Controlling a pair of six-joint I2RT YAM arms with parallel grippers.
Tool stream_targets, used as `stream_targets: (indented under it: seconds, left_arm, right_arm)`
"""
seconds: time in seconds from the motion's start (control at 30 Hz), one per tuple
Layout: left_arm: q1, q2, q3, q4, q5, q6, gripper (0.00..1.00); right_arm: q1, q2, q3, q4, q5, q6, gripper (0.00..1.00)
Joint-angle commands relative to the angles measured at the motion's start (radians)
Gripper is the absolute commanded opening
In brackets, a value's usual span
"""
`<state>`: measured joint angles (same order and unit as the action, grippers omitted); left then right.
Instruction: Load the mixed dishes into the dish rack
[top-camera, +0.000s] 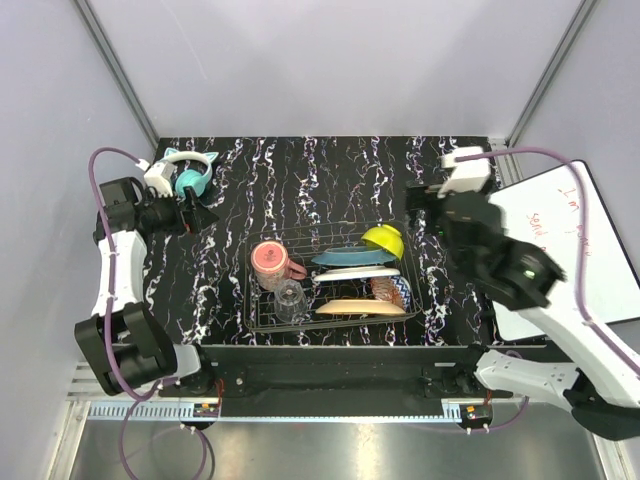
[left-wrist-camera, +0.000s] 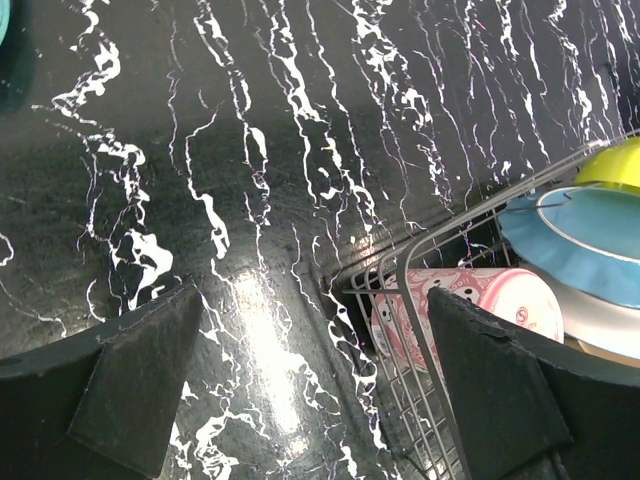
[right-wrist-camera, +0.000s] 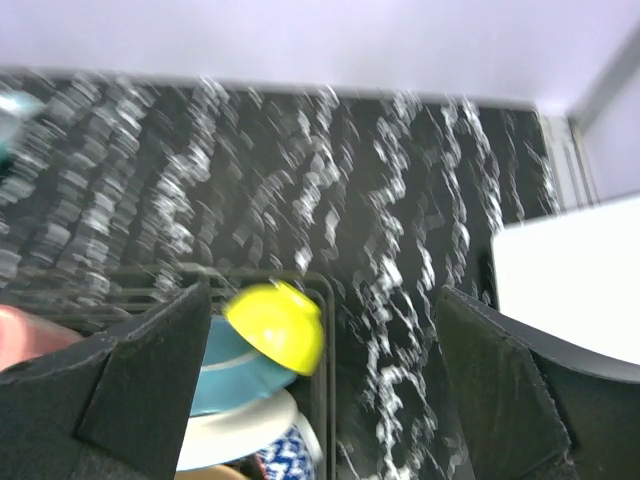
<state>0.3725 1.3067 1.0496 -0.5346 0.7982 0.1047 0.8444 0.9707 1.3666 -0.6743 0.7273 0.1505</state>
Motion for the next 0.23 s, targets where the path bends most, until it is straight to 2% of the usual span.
stream_targets:
  seconds: [0.0,0.2]
  left_arm:
    - [0.003,-0.033,0.030,-0.001,-0.039,-0.010,0.99]
    - [0.002,-0.078,0.000,-0.008,-0.076,-0.028,0.99]
  right_arm:
    - [0.005,0.039,-0.070,-0.021,0.159,0.104,1.00]
    - [0.004,0.046,-0.087,-0.041,0.184,0.090,1.00]
